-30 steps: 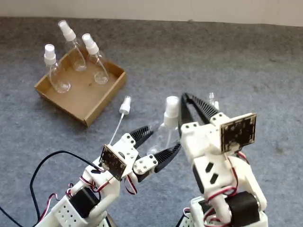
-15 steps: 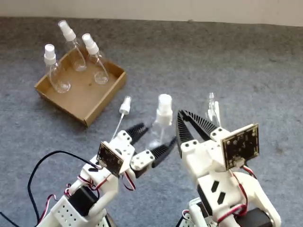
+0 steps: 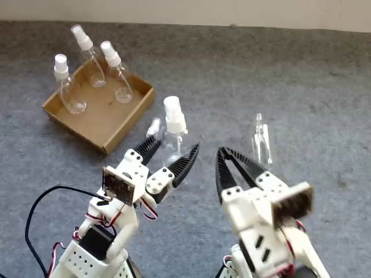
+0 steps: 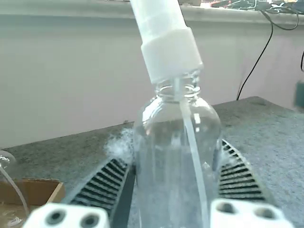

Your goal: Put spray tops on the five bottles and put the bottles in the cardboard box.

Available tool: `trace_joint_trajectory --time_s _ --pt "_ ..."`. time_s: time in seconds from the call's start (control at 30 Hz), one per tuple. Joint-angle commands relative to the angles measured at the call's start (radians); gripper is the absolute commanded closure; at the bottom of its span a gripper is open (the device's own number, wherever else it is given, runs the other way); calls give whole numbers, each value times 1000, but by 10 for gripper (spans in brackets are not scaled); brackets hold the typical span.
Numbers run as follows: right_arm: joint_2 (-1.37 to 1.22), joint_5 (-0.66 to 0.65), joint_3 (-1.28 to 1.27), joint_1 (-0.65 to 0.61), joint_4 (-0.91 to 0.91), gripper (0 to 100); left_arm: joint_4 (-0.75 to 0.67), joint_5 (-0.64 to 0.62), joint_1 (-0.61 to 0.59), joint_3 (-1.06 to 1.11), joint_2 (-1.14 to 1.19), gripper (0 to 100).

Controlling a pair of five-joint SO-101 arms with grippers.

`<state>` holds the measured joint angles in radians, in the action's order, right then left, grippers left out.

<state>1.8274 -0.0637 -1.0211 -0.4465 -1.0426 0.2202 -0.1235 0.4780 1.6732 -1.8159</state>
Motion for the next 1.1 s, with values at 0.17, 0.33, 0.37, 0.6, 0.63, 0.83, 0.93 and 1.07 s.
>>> trace_joint_trajectory --time_s 0.17,0.33,0.37,0.6,0.63,0.83,0.93,1.07 --pt "12 3 -193 -12 142 994 -51 -9 -128 8 -8 920" --pt "12 6 -344 -16 266 994 -98 -6 -209 19 -7 920" --pt "12 6 -377 -16 294 994 -98 -6 -211 19 -7 920" --pt "12 8 -585 -18 519 994 -92 -5 -213 19 -5 920" --pt "12 6 -615 -18 559 994 -92 -5 -213 19 -5 920" --pt "12 6 -720 -18 670 994 -97 173 -213 8 -5 920" --pt "12 8 -733 -18 673 994 -97 186 -214 -18 -5 920" --pt "12 8 -733 -18 673 994 -94 187 -248 -111 -2 920"
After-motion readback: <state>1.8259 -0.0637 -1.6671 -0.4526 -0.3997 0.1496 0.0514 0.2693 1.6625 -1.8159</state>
